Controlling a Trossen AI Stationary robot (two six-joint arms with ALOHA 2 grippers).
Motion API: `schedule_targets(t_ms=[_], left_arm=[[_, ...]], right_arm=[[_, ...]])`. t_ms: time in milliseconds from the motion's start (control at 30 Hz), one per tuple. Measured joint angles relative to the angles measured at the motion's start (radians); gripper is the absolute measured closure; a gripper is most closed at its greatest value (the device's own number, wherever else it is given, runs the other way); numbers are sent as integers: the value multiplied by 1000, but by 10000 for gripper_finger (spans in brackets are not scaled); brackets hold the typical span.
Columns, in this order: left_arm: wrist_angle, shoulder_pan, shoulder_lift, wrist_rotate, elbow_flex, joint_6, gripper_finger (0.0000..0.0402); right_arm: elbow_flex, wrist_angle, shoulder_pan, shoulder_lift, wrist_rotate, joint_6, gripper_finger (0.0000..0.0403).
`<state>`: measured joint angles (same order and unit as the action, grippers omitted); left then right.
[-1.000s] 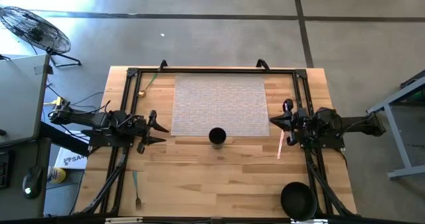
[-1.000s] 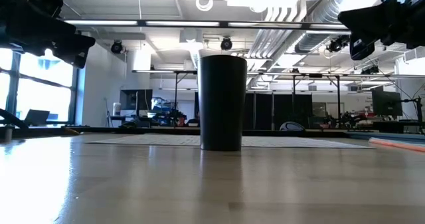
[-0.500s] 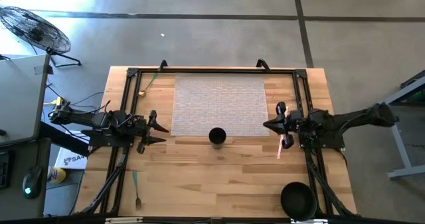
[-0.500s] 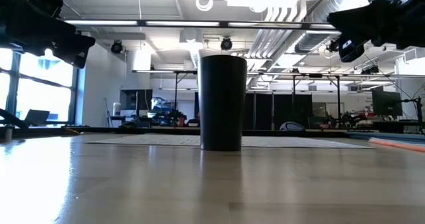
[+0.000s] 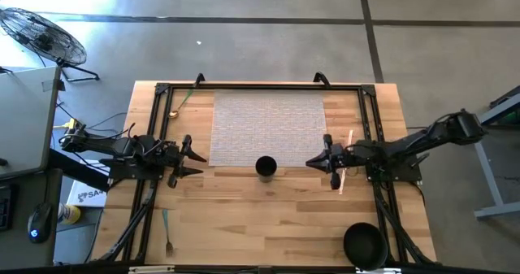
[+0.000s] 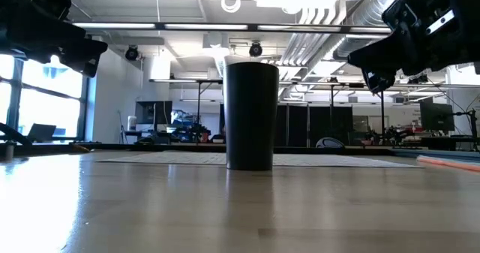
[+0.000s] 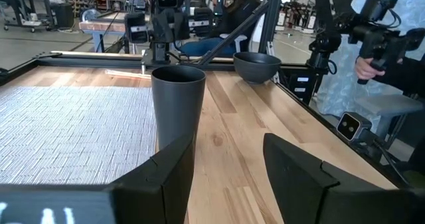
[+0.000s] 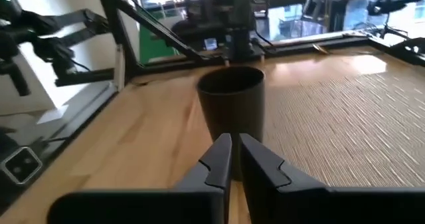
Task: Pick & Place Utensil
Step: Put the black cup on the gray mat
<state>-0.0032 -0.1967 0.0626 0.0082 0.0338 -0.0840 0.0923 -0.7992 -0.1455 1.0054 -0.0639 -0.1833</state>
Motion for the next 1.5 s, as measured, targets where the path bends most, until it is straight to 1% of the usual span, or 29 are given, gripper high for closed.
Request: schedule_targets(t_ms=[167,300,400,600,700,767,867,1000,1133,1267,1500], left_arm=[[0,0,0,0,0,0,224],[0,0,0,0,0,0,224],[0,0,0,0,0,0,224],[-6,0,0,0,0,0,224],[-6,0,0,0,0,0,224],[-6,0,0,0,0,0,224],[-7,0,0,0,0,0,224],[-7,0,0,0,0,0,224],[-7,0,0,0,0,0,224],[-8,0,0,0,0,0,224],[-13,0,0,0,1,0,224]], right_arm=[[37,-92,0,168,-87,22,339],[90,-111,0,265,-138,76,316],[139,-124,0,315,-123,64,307],[218,-117,0,443,-26,76,304],[244,-94,1,512,-28,48,301],[263,-86,2,552,-29,42,291],[289,-71,3,603,-3,8,260],[313,-72,4,650,-11,-1,200],[332,-71,16,663,-20,-25,139],[351,-70,22,663,17,-32,85],[367,-28,22,664,-54,32,12]])
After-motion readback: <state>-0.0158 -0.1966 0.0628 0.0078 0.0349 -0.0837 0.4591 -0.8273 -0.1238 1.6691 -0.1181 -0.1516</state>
